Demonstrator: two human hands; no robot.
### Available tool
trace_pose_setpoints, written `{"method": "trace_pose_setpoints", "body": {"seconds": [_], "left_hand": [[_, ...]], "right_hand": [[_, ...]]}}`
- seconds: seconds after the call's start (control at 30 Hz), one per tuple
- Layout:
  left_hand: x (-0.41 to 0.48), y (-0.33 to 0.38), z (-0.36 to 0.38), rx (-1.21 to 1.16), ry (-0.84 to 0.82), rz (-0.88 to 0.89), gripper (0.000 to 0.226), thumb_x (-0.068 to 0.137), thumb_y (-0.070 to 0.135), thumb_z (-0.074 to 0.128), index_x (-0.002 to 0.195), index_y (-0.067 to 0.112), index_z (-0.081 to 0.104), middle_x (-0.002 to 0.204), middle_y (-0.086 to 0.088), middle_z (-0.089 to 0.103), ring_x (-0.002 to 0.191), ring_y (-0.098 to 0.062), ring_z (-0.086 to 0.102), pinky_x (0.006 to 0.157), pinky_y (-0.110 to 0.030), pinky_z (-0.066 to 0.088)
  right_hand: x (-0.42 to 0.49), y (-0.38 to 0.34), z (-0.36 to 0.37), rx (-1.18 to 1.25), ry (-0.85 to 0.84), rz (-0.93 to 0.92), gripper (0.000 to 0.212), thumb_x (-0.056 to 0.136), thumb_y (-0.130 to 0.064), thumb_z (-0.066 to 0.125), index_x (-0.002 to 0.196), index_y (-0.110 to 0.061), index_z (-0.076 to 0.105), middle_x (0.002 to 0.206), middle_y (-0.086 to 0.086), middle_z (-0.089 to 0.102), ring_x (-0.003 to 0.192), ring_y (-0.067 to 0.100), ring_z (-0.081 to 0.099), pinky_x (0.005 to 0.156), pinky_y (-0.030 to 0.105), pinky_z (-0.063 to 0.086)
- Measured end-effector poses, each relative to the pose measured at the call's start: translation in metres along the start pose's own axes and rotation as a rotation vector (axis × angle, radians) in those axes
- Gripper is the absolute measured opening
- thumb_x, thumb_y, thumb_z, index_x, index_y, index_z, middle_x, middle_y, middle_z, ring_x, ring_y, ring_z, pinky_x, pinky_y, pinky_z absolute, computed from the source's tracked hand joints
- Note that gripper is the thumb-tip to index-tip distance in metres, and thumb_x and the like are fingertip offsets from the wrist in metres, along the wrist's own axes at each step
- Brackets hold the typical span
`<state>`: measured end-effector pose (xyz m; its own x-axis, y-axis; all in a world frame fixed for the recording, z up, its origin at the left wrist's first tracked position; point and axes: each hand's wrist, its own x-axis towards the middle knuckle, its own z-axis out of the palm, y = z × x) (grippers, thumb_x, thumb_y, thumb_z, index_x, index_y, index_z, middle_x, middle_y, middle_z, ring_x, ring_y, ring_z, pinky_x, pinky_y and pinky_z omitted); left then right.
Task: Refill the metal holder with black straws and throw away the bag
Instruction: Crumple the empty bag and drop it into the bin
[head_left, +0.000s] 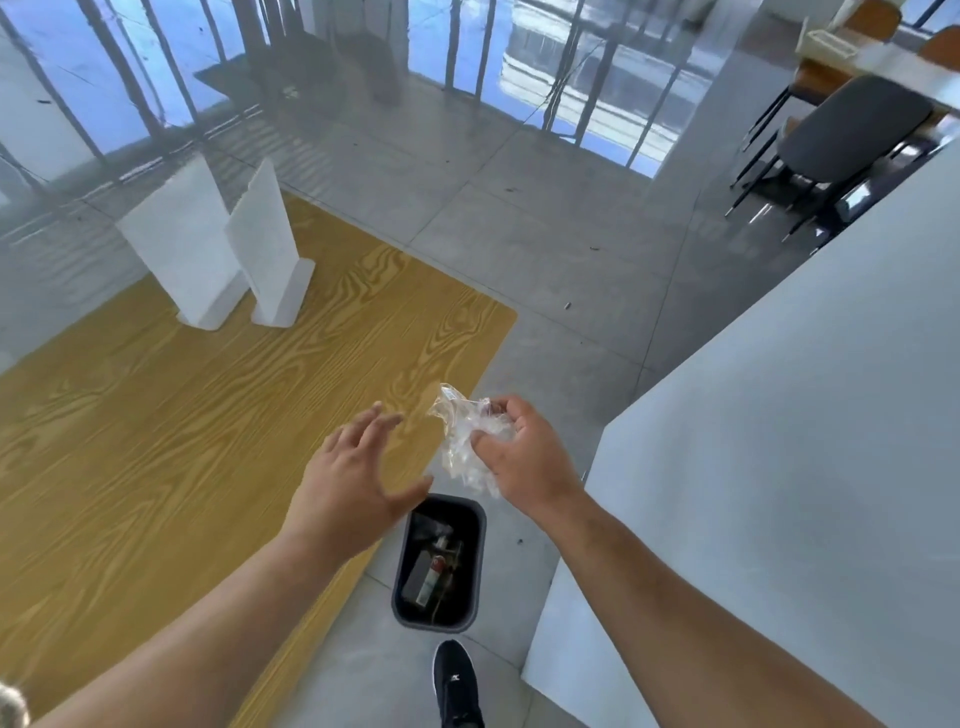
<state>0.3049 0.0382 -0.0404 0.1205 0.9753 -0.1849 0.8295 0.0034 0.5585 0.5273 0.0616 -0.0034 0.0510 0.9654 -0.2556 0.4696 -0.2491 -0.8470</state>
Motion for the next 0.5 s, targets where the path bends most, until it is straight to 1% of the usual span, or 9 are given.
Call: {"method": "trace_pose_setpoints", "body": {"seconds": [0.03, 0.07, 0.2, 0.3, 0.4, 0.5], "left_hand": [[0.002, -0.008, 0.006, 0.013, -0.008, -0.045, 0.095, 0.086, 0.086, 0.051, 0.164, 0.039, 0.024, 0.177, 0.006, 0.018, 0.161, -0.023, 0.021, 0.129, -0.049, 0.022], [0.003, -0.016, 0.011, 0.021, -0.021, -0.088, 0.097, 0.086, 0.086, 0.049, 0.165, 0.037, 0.022, 0.178, 0.003, 0.016, 0.162, -0.026, 0.018, 0.131, -0.051, 0.020], [0.011, -0.037, 0.035, 0.057, -0.072, -0.174, 0.103, 0.088, 0.087, 0.044, 0.168, 0.032, 0.013, 0.179, -0.003, 0.008, 0.165, -0.027, 0.011, 0.133, -0.053, 0.014], [0.018, -0.046, 0.051, 0.042, -0.073, -0.201, 0.102, 0.088, 0.086, 0.045, 0.169, 0.031, 0.014, 0.180, -0.003, 0.008, 0.164, -0.029, 0.011, 0.132, -0.053, 0.014], [0.027, -0.058, 0.068, 0.045, -0.085, -0.203, 0.103, 0.087, 0.087, 0.043, 0.168, 0.030, 0.016, 0.179, -0.005, 0.009, 0.164, -0.031, 0.011, 0.132, -0.055, 0.014], [0.037, -0.072, 0.086, 0.104, -0.054, -0.212, 0.101, 0.088, 0.087, 0.040, 0.168, 0.029, 0.023, 0.179, -0.004, 0.010, 0.165, -0.027, 0.005, 0.132, -0.059, 0.005]], "right_hand": [[-0.001, 0.007, 0.002, -0.011, -0.006, 0.013, 0.026, 0.095, -0.025, 0.073, 0.113, -0.038, 0.061, 0.102, -0.016, 0.066, 0.086, 0.008, 0.066, 0.067, 0.012, 0.045], [-0.001, 0.014, 0.003, -0.024, -0.011, 0.024, 0.025, 0.095, -0.025, 0.073, 0.111, -0.039, 0.061, 0.102, -0.015, 0.067, 0.084, 0.008, 0.066, 0.065, 0.011, 0.045], [0.000, 0.032, 0.003, -0.058, -0.027, 0.054, 0.026, 0.096, -0.023, 0.072, 0.107, -0.041, 0.059, 0.101, -0.016, 0.066, 0.076, -0.007, 0.063, 0.060, 0.006, 0.044], [0.008, 0.040, 0.002, -0.109, -0.037, 0.055, 0.026, 0.097, -0.023, 0.072, 0.110, -0.040, 0.058, 0.101, -0.017, 0.065, 0.083, -0.003, 0.063, 0.063, 0.004, 0.043], [0.016, 0.050, 0.004, -0.131, -0.052, 0.063, 0.026, 0.097, -0.022, 0.072, 0.110, -0.040, 0.058, 0.101, -0.020, 0.064, 0.086, -0.002, 0.062, 0.064, 0.003, 0.043], [0.024, 0.062, 0.008, -0.140, -0.064, 0.077, 0.028, 0.098, -0.024, 0.072, 0.111, -0.042, 0.056, 0.104, -0.022, 0.063, 0.092, -0.001, 0.062, 0.067, 0.005, 0.044]]}}
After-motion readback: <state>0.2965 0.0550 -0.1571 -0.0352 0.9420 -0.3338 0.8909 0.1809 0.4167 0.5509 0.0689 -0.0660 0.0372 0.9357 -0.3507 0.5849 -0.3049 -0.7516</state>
